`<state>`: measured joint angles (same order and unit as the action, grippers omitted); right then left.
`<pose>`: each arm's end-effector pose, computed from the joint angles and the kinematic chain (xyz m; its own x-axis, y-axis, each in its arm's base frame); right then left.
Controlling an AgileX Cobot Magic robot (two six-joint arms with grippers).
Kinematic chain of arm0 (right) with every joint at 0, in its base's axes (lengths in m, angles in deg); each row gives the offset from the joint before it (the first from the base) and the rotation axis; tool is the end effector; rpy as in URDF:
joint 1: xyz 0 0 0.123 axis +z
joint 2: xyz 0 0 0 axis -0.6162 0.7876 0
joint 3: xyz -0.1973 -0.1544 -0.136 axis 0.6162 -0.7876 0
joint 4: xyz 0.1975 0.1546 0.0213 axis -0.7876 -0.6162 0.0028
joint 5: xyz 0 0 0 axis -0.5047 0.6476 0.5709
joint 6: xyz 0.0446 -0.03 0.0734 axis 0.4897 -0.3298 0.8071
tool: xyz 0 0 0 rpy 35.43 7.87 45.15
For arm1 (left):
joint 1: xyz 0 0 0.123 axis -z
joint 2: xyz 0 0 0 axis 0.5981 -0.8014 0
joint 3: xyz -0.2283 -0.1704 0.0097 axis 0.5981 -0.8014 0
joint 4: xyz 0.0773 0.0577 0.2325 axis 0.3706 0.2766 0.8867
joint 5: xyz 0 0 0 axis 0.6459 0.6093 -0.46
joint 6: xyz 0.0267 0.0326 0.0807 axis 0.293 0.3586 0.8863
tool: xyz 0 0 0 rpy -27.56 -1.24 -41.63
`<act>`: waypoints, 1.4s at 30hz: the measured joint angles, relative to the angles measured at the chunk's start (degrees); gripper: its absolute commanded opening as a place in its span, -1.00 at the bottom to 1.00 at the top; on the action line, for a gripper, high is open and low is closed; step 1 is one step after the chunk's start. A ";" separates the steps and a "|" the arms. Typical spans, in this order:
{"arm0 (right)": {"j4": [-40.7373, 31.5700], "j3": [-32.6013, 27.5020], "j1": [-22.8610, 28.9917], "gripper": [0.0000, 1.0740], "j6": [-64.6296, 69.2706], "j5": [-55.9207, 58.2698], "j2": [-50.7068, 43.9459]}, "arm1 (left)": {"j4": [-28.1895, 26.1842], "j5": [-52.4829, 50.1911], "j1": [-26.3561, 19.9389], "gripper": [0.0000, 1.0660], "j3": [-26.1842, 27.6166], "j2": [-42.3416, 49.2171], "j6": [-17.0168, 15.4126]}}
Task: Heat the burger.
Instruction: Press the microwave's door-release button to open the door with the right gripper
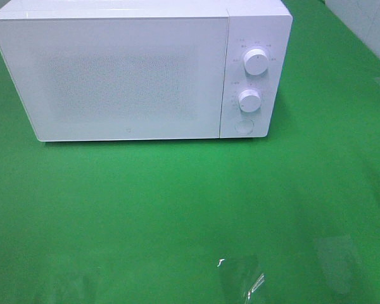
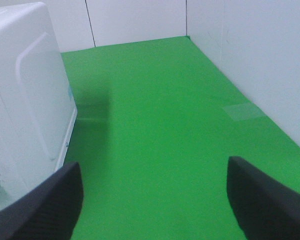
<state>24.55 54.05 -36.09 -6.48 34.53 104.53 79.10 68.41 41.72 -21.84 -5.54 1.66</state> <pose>0.1973 -0.0048 0.2102 -0.1012 0.0344 -0.9943 0.0954 0.9951 0.0247 -0.0096 -0.0063 0.2813 -0.4394 0.0939 -0.8934 0.1803 0.9835 0.0147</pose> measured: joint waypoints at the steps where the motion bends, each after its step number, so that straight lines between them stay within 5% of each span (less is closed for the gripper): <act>1: -0.74 0.00 1.09 0.41 -0.17 -0.29 0.80 | 0.00 0.00 0.00 0.88 0.00 0.00 0.00; 9: -8.08 0.00 9.80 0.41 -5.84 -6.19 6.07 | 0.00 0.00 0.00 0.88 0.00 0.00 0.00; 11: -14.32 -0.11 16.62 0.41 -8.59 -11.92 10.03 | 0.00 0.00 0.00 0.88 0.00 0.00 0.00; 16: -19.48 -0.06 21.31 0.41 -10.37 -16.10 12.66 | 0.00 0.00 0.00 0.88 0.00 0.00 0.00; 24: -33.00 1.03 36.50 0.41 -12.83 -23.61 21.72 | 0.00 0.00 0.00 0.88 0.00 0.00 0.00; 31: -35.64 5.67 42.40 0.41 -12.89 -23.84 25.50 | 0.00 0.00 0.00 0.88 0.00 0.00 0.00; 42: -36.10 11.29 44.75 0.36 -12.89 -22.57 29.79 | 0.00 0.00 0.00 0.88 0.00 0.00 0.00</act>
<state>-11.54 65.34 8.65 -19.37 11.96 134.32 79.10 68.41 41.72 -21.84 -5.54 1.66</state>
